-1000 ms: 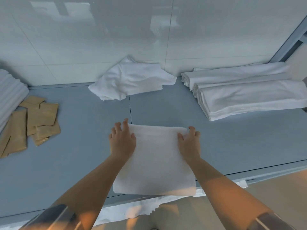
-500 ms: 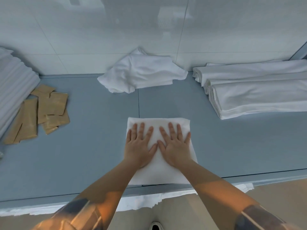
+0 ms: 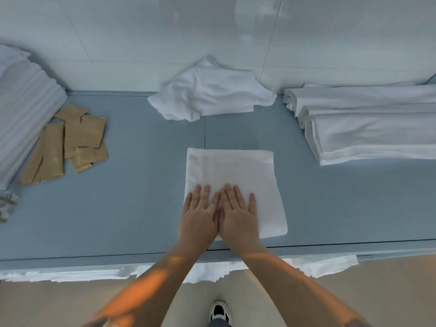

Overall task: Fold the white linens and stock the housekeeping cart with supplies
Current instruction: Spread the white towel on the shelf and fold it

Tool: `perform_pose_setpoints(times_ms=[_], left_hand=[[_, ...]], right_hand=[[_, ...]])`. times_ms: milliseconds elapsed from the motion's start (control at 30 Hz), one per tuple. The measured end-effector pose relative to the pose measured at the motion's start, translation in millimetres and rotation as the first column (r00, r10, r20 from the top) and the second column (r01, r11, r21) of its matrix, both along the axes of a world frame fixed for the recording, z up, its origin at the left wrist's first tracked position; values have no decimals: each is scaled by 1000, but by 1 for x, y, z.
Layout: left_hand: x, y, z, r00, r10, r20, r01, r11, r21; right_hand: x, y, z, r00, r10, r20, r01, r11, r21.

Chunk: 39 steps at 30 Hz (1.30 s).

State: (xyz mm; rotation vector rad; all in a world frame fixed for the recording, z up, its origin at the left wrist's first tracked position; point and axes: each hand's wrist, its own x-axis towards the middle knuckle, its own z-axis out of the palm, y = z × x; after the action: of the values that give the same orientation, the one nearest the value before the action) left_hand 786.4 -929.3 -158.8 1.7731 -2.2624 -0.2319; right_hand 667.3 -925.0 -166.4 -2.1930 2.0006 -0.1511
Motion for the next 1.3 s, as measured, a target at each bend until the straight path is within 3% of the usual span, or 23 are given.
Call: perform_pose_setpoints(times_ms=[100,200,333,400,467,600,733,900,1067,1300], left_hand=[[-1,1,-2,999,8,42,-8,1000,8],[-9,14,3,999,28,25,-30,997,77],[-16,32,3,993,-87,75,75,986,146],[-11,34,5,974,-174,143,141,966,217],[-8,34,9,946,-246,211,183,942,281],[-12,33,23,860,-371,352,263,911,317],[-14,33,31,785,-406,467,359,914,192],[-4,29,26,829,-460,319,467,882,60],[24,15,21,901,-359,245,347,933,92],[18,4,18,916,-274,294,273,961,46]], right_hand=[[-6,-2,-3,1000,20,-17,-21,997,-69],[-27,-7,-3,990,144,-8,-144,981,-130],[-64,-43,10,912,376,-164,-386,922,-31],[-69,-59,17,918,320,-233,-313,947,70],[-64,-56,19,950,187,-250,-183,982,37],[-40,1,19,1000,-6,22,10,986,-165],[-36,32,8,973,-148,175,141,989,52],[-61,19,19,995,34,89,-45,992,121],[-64,44,22,994,88,61,-95,989,112],[-26,45,13,985,-49,-164,68,991,113]])
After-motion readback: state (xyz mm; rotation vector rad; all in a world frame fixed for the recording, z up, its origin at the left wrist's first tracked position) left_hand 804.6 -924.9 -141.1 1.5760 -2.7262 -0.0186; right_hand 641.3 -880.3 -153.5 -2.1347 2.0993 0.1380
